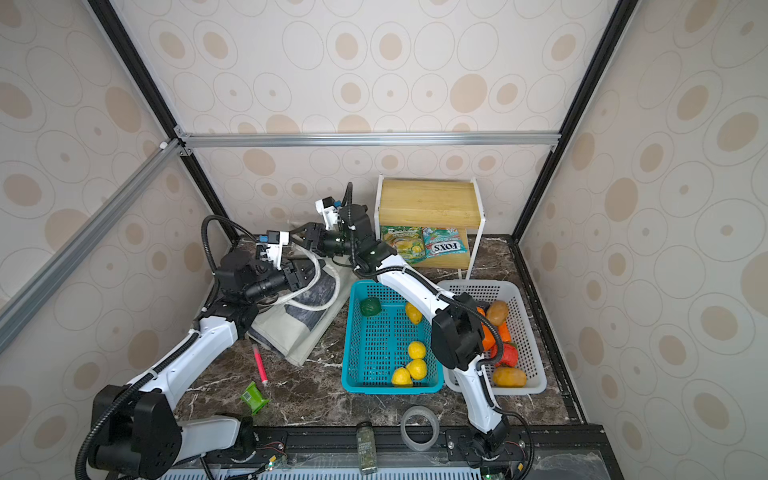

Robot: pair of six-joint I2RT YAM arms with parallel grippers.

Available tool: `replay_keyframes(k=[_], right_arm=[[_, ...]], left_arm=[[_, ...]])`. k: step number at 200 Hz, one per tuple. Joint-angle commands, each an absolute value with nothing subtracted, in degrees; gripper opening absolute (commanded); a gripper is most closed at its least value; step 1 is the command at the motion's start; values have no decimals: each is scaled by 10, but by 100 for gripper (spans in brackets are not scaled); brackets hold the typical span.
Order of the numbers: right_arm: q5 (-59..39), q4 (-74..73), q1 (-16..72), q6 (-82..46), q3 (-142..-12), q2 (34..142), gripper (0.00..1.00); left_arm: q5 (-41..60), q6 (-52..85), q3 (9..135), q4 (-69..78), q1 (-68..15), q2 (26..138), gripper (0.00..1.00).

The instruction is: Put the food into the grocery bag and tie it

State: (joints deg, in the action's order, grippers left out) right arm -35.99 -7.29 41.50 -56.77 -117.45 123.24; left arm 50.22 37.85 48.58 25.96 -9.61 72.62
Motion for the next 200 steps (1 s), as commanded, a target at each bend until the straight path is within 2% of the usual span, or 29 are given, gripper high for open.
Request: replay_keyframes(k=[1, 23, 36, 45, 54, 60, 76, 111, 155, 200], right_arm=[[-352, -112, 423, -578, -1174, 1239, 54], [-328, -129, 433, -589, -1164, 1236, 54], [-313, -149, 443, -592, -1150, 1234, 54], [-309, -153, 446, -592, -1151, 1236, 54], [-313, -154, 446, -595, -1155, 1240, 54], [-316, -153, 446, -595, -1157, 1241, 54], [-319, -147, 445, -587, -1155, 1237, 54], [-320, -153, 428, -581, -1121, 1209, 54], [-356, -140, 396, -563, -1079, 1169, 57], [-376, -59, 390, -509, -1083, 1149, 58]], left_arm=[[528, 452, 476, 381, -105, 717, 54], [489, 453, 475, 368, -113, 720, 47], [483, 482, 465, 409, -123, 724, 39], [489, 501, 463, 435, -127, 731, 30], [490, 506, 466, 440, -129, 735, 16], [492, 506, 470, 437, -129, 738, 12], [488, 491, 475, 415, -129, 735, 11], [452, 482, 477, 368, -128, 711, 0], [408, 454, 511, 277, -121, 662, 0], [388, 438, 535, 201, -96, 644, 0]])
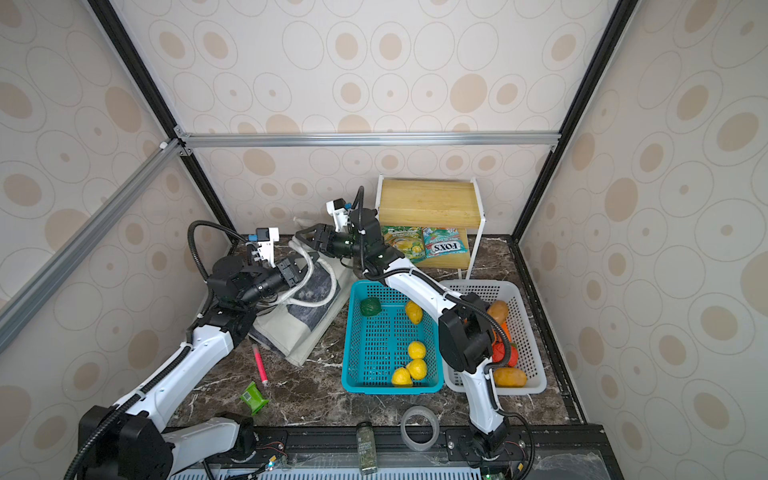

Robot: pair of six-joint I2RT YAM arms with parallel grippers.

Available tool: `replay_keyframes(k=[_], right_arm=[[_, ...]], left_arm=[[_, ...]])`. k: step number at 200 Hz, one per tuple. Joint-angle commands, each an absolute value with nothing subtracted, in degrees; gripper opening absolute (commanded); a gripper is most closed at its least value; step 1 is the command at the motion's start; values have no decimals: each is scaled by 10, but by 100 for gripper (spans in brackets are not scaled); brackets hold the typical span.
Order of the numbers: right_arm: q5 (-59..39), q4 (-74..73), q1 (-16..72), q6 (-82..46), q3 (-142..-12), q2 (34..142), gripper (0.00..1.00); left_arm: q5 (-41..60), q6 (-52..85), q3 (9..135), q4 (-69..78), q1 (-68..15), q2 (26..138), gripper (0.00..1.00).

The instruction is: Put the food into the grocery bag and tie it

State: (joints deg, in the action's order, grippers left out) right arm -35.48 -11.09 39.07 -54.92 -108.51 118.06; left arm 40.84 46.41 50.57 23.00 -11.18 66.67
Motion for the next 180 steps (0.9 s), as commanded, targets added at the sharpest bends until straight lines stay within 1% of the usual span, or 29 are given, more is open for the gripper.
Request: replay_keyframes(k=[1, 41, 71, 83, 112, 125, 149, 180], right_arm=[[-376, -57, 389, -506, -1082, 1148, 58], [-378, -19, 386, -441, -1054, 1107, 58], [-374, 9, 381, -392, -1025, 1081, 55], [-365, 3, 381, -378, -991, 1064, 52], [-367, -79, 381, -375, -905, 1037, 42], [-366, -84, 382, -364, -891, 1036, 41], [-404, -162, 396, -353, -864, 1048, 41], [-441, -294, 410, -357, -846, 1066, 53]], left_arm=[[388, 438, 534, 201, -95, 643, 0], [412, 467, 526, 222, -44, 626, 0], [458, 535, 513, 302, -16, 628, 0], [464, 542, 513, 308, -13, 628, 0], [475, 567, 514, 334, -8, 629, 0], [482, 593, 509, 368, -6, 631, 0], [491, 650, 491, 441, -4, 638, 0], [488, 628, 488, 419, -4, 632, 0]])
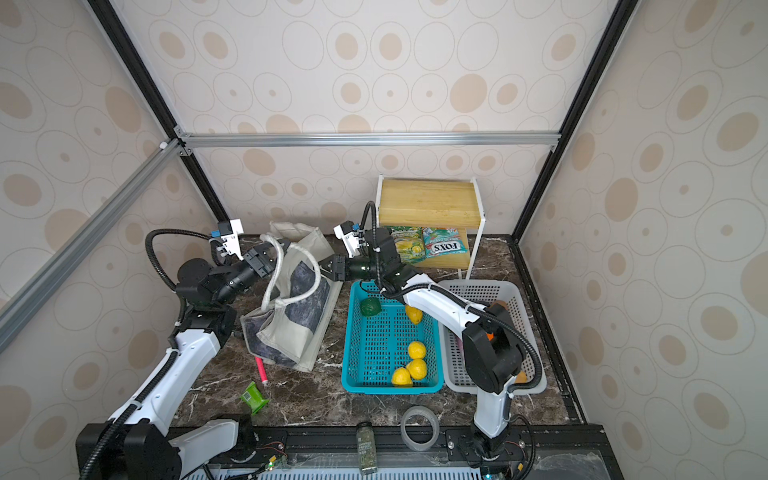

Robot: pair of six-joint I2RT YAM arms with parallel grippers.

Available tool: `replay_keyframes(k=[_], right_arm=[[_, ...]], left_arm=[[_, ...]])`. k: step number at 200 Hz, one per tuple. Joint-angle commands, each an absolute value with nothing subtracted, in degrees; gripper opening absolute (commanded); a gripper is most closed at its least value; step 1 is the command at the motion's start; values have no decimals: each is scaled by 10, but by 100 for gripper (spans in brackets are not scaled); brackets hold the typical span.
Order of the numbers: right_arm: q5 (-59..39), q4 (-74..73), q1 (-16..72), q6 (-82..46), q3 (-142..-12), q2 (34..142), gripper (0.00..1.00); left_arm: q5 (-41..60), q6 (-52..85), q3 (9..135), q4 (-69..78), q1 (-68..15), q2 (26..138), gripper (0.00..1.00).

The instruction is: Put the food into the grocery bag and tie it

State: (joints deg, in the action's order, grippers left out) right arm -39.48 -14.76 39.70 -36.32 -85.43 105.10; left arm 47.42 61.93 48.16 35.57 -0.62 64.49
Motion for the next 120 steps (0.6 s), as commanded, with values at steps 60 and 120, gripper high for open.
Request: replay_keyframes(k=[60, 120], right_arm=[[-563, -521, 412, -496, -900, 1177, 58], [-573, -557, 434, -493, -907, 1209, 62]], left_arm=[[498, 552, 441, 444, 14, 636, 0], [453, 456, 432, 376, 25, 627, 0]])
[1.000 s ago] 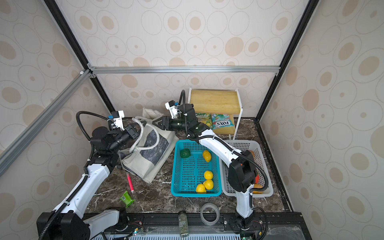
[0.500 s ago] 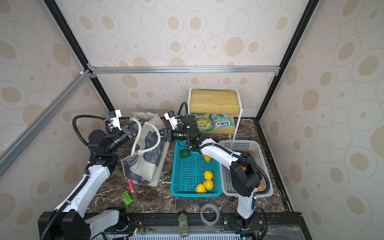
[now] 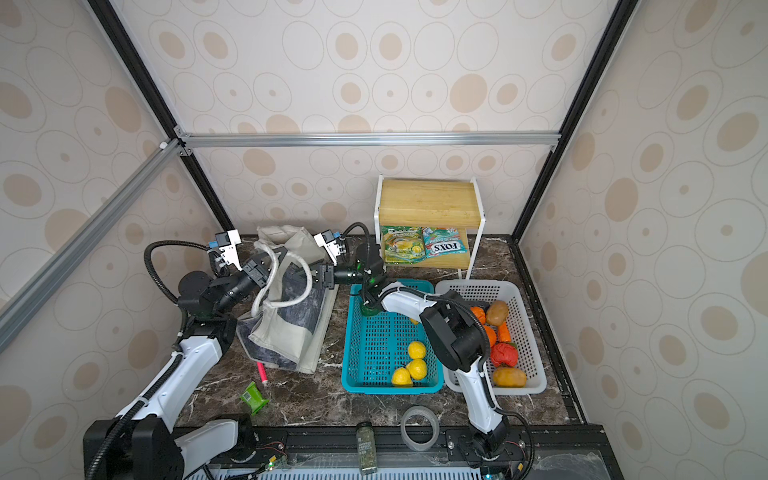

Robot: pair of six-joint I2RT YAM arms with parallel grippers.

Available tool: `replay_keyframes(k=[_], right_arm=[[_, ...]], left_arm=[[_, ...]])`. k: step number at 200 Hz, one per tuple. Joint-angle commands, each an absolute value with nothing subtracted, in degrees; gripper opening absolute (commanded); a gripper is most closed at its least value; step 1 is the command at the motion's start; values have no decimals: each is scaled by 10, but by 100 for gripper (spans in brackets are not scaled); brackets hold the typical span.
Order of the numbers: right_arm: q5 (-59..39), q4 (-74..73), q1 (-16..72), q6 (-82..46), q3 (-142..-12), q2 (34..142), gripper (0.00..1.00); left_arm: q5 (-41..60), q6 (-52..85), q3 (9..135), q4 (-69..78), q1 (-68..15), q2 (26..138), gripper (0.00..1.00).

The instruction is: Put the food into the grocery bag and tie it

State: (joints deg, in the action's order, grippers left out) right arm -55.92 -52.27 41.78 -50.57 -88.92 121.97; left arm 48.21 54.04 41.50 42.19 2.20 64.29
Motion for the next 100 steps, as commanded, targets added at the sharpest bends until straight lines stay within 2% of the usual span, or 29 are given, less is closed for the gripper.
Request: replay_keyframes(k=[1, 38, 65, 100], right_arm=[[-572, -554, 435, -490, -906, 1208, 62], [-550, -547, 459, -451, -894, 1189, 57], [-544, -563, 473, -461, -932, 1213, 53], [-548, -697, 481, -563, -948, 1256, 51]], left_arm=[[450, 456, 433, 371, 25, 626, 0], [365, 390, 430, 312, 25, 602, 0], [371, 431, 400, 401, 24, 606, 0], [371, 446, 365, 496, 24, 621, 0]])
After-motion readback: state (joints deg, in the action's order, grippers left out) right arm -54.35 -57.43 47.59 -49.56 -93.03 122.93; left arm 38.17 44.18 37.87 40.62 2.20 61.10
